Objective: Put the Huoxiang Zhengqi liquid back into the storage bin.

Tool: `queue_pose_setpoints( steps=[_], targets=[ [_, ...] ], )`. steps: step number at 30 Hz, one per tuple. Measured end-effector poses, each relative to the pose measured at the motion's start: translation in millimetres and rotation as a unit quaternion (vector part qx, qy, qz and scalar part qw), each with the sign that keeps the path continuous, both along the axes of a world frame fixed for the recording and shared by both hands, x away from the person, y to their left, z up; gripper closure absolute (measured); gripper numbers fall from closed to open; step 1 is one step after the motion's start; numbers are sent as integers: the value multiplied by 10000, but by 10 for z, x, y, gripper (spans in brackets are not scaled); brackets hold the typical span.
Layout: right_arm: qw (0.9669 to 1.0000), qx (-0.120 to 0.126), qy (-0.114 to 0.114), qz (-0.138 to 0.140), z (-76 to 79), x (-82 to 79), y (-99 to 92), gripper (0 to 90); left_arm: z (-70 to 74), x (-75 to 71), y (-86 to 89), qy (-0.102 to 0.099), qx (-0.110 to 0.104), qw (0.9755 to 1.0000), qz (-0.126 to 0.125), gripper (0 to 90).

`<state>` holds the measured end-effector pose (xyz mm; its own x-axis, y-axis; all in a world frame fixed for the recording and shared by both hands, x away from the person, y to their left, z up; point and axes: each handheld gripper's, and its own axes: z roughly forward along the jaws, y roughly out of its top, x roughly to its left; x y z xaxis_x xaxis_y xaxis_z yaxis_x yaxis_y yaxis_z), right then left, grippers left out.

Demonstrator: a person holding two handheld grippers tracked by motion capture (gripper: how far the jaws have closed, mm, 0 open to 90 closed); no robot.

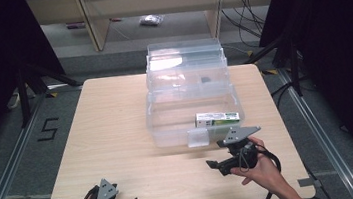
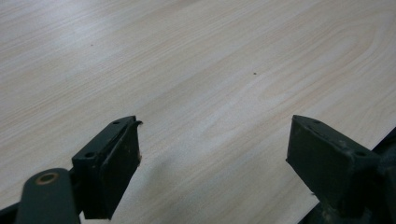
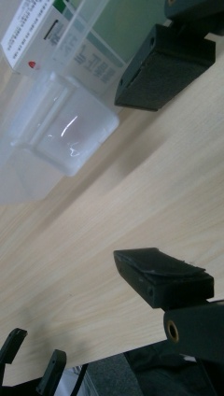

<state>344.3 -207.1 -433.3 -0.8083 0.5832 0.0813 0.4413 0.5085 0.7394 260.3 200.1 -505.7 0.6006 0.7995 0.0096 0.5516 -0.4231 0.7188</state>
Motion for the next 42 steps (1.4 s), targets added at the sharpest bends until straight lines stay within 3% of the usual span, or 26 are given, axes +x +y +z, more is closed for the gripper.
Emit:
queue_pose_setpoints(
  steps=[1, 3, 4, 5, 6, 10, 11, 12, 14, 16, 17, 18, 23, 27, 32, 35, 37, 38, 39, 41, 42],
  targets=[
    [10000, -18, -34, 73, -17, 7, -14, 226, 4, 2, 7, 7, 12, 10000, -46, 166],
    [10000, -24, -27, -34, -38, -20, -35, 226, 4, 8, 11, -17, 52, 9999, -84, 166],
    [10000, -1, 50, -31, -48, -37, -40, 227, 0, 0, -3, -16, -13, 10000, 0, 166],
    [10000, 12, 12, -30, -53, -40, -60, 227, 8, 8, 14, -20, 90, 9999, -107, 166],
    [10000, -12, -5, -13, -62, -45, -71, 228, 2, 2, 3, -4, 6, 10000, -14, 166],
    [9999, 27, 10, -105, -88, -79, -119, 231, 1, 4, 4, -23, 26, 10000, -32, 166],
    [9998, 96, 126, -145, -97, -105, -118, 231, 0, 3, 2, -7, 4, 10000, -15, 166],
    [9999, 92, 17, -109, -112, -98, -134, 231, 6, 7, 13, -7, 41, 9999, -96, 166],
    [9998, 116, 96, -152, -133, -122, -148, 231, 9, 10, 17, -24, 105, 9999, -113, 166],
    [9994, 170, 221, -189, -147, -161, -163, 231, 4, 7, 8, -32, 38, 10000, -58, 166],
    [9998, 153, 80, -56, -170, -141, -184, 231, 12, 8, 17, -10, 82, 9999, -109, 166],
    [9995, 177, 181, -191, -180, -174, -189, 231, 7, 6, 13, -13, 42, 10000, -78, 166],
    [9997, 170, 143, -122, -266, -207, -238, 224, 0, 7, 3, -32, 9, 10000, -24, 166],
    [9996, 176, 174, -148, -315, -240, -248, 215, 9, 6, 10, -8, 79, 9999, -116, 166],
    [9996, 150, 253, -45, -376, -270, -235, 193, 7, 0, 6, 10, 47, 10000, -58, 166],
    [9991, 143, 370, -130, -410, -313, -218, 187, 5, -2, 2, 0, 42, 10000, -64, 166],
    [9994, 109, 287, -127, -441, -321, -221, 178, 5, -2, 2, -1, 43, 10000, -65, 166],
    [9986, 127, 470, -198, -443, -355, -209, 176, 6, -1, 5, 7, 41, 10000, -70, 166],
    [9992, 91, 353, -152, -458, -351, -214, 174, 7, -1, 5, 14, 45, 10000, -67, 166],
    [9987, 125, 457, -179, -479, -376, -211, 166, 2, -1, 3, -8, 18, 10000, -67, 166],
    [9990, 90, 395, -198, -489, -385, -217, 166, 3, -1, 3, -11, 24, 10000, -73, 166]
  ],
)
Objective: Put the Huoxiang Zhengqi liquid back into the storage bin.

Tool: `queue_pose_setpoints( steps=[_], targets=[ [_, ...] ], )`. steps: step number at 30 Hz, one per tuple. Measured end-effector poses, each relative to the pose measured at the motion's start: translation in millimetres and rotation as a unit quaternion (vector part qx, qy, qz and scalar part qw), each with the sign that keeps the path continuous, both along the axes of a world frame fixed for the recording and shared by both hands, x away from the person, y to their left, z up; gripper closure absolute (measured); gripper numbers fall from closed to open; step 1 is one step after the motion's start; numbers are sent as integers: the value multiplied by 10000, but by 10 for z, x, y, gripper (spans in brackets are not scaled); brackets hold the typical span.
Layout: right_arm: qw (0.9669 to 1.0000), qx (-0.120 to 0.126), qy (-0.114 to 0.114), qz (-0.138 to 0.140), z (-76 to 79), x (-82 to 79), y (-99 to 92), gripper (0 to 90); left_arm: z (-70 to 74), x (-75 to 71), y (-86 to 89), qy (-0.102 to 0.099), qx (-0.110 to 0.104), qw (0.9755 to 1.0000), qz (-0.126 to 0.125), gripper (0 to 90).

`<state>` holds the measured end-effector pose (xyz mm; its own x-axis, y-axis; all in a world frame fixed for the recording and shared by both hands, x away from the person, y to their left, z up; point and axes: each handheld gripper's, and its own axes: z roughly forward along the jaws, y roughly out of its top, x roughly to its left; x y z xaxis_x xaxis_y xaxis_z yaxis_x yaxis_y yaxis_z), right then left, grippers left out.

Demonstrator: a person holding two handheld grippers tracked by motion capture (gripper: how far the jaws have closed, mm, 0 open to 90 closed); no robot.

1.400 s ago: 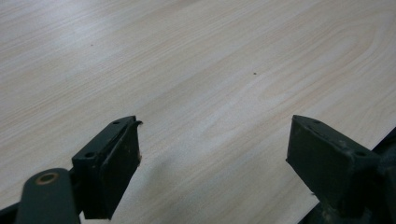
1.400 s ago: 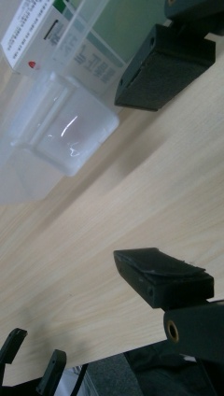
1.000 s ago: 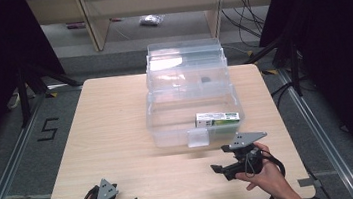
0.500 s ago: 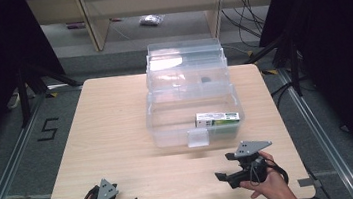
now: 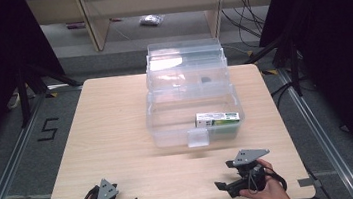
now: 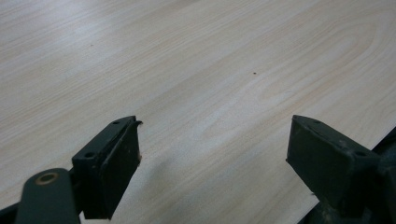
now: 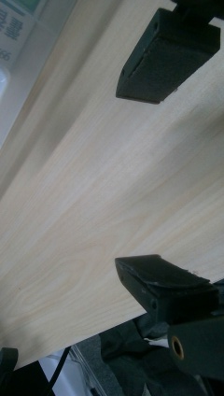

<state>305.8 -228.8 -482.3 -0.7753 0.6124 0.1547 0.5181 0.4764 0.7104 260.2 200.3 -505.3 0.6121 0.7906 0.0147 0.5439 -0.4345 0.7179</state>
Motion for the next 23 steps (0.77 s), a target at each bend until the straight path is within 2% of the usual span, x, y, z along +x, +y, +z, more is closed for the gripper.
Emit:
queue_pose_setpoints(
  steps=[6, 7, 9, 11, 14, 19, 20, 23],
  targets=[
    [9999, -89, 76, -87, -62, -60, -12, 161, 4, -4, -4, 6, -1, 10000, 9, 165],
    [9996, -91, 204, -164, -69, -84, -1, 161, 4, -4, -4, 6, -1, 10000, 7, 165],
    [9998, -130, 81, -97, -86, -73, -6, 162, 6, -5, -3, 12, -4, 10000, 4, 165],
    [9997, -127, 198, -111, -85, -87, 5, 162, 7, -2, 2, -9, -12, 10000, -6, 165],
    [9999, -140, 69, -28, -90, -64, -8, 162, 6, 1, 6, -9, 18, 10000, -12, 164],
    [9996, -223, 77, -144, -86, -74, -3, 162, 2, 1, -3, -3, 11, 10000, -7, 163],
    [9995, -202, 172, -186, -86, -88, 10, 162, 2, -1, -7, 1, 14, 10000, 9, 163],
    [9996, -216, 122, -155, -90, -78, 9, 162, 7, -3, -6, 8, 18, 10000, -12, 163]
  ],
)
